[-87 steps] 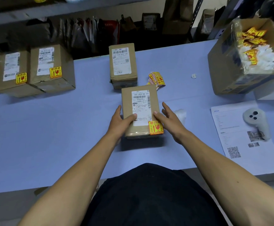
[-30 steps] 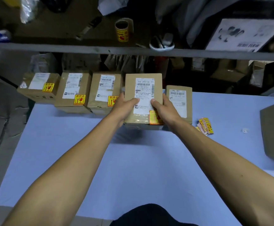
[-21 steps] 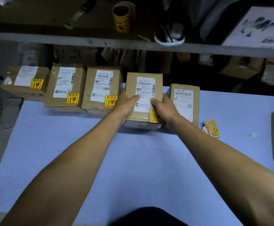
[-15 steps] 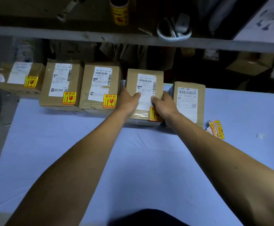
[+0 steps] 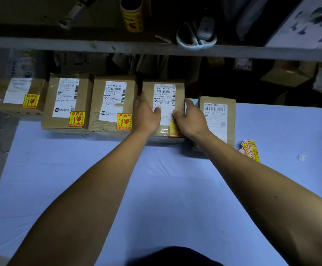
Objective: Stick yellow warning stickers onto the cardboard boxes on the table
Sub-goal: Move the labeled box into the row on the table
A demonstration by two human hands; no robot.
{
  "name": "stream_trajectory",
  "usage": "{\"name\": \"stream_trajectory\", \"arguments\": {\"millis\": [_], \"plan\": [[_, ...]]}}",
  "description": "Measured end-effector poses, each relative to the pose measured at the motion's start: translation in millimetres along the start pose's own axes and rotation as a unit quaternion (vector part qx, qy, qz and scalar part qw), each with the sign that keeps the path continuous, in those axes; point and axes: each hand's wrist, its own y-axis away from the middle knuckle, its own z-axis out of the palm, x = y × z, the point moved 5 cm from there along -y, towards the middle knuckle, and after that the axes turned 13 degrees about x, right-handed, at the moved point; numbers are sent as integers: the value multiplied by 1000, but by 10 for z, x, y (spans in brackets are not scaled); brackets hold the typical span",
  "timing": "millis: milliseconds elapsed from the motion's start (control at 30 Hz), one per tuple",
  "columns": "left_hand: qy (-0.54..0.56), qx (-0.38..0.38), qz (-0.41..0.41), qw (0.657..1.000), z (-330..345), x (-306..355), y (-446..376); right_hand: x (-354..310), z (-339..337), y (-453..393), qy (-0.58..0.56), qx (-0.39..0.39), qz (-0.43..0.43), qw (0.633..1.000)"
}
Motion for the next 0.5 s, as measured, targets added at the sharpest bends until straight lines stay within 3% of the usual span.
{"name": "stream_trajectory", "arguments": {"millis": [100,200,300,500], "plan": [[-90,-3,120,989,-106,224,122,-49,-236,90,58,29,-92,994],[-218,-26,227,949,-143,424,318,72,-497,208,144,32,-135,980],[-276,-59,272,920,-113,527,536,250,-766,387,216,40,-165,961],[-307,-101,313,893,23,696,1002,700,-1171,725,291,18,-123,949]]}}
